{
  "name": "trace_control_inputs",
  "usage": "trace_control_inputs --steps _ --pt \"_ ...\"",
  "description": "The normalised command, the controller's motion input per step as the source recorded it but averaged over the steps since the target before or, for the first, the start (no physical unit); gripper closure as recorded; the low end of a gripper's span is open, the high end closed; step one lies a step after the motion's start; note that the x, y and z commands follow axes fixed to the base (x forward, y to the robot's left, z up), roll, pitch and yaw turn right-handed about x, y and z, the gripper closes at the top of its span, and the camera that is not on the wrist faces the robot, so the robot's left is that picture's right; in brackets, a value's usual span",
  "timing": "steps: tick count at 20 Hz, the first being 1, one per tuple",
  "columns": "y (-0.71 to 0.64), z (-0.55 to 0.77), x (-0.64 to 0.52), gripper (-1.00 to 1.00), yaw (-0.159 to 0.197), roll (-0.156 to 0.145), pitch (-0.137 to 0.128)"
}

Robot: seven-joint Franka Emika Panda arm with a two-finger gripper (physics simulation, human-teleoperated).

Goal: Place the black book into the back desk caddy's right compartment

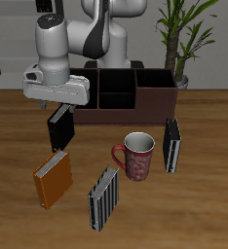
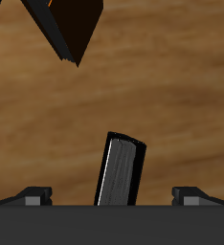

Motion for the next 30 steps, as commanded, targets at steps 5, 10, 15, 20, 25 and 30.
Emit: trace_control_inputs --steps 5,10,15,20,25,30 --pt "-0.04 -0.35 0.09 -1.0 -0.053 -0.023 0.036" --pt "-0.05 -0.26 0.04 -1.0 -0.035 0.0 0.026" --pt "-0.06 -0.23 0.04 1.0 -0.035 0.001 0.037" --pt "-0.01 -0.03 0.0 1.0 -0.023 -0.002 0.017" --pt "0.15 0.23 0.05 1.0 -0.002 -0.002 0.003" --pt "0.34 0.62 -0.06 1.0 0.033 0.028 -0.059"
